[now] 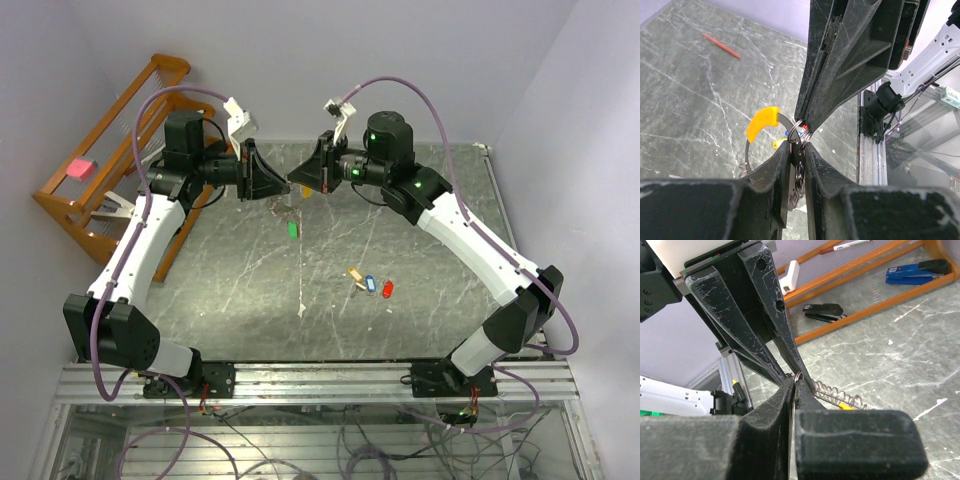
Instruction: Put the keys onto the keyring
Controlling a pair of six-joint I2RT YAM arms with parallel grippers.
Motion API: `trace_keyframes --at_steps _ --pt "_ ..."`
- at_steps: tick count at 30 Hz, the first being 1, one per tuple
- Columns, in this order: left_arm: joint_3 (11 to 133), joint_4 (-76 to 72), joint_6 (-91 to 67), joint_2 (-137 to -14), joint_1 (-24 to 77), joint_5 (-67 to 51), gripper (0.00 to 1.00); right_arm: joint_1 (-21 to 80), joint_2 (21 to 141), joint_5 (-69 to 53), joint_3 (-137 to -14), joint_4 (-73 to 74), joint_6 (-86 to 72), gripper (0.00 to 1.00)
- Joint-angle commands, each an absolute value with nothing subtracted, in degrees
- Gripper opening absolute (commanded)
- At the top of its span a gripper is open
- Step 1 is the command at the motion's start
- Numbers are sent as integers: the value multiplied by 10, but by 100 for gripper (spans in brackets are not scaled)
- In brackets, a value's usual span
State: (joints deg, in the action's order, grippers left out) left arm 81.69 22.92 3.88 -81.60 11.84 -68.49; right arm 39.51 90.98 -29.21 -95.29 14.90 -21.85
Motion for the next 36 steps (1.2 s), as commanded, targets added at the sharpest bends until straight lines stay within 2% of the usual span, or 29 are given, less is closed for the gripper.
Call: trace_keyframes --at_steps 1,6,13,19,22,24,34,36 --pt "821 198 22 -820 120 -698 26 398 882 -307 -948 110 -226 0" --pt "827 188 6 -825 120 -701 39 398 880 -307 -948 106 -228 0" --pt "826 175 -12 -822 121 -709 41 398 882 -310 -943 91 -236 0" --pt "820 166 -25 -821 121 -708 22 398 876 -307 -941 91 -236 0" --pt "811 129 -68 -823 121 -723 17 398 875 -307 -940 97 -234 0" --pt "821 136 -69 -824 121 -728 7 398 874 -308 -938 100 -233 0" --pt "897 370 151 -826 122 -751 7 396 851 -323 -920 135 -201 0" --pt "897 396 178 -822 122 -761 7 394 841 -321 -914 143 -192 4"
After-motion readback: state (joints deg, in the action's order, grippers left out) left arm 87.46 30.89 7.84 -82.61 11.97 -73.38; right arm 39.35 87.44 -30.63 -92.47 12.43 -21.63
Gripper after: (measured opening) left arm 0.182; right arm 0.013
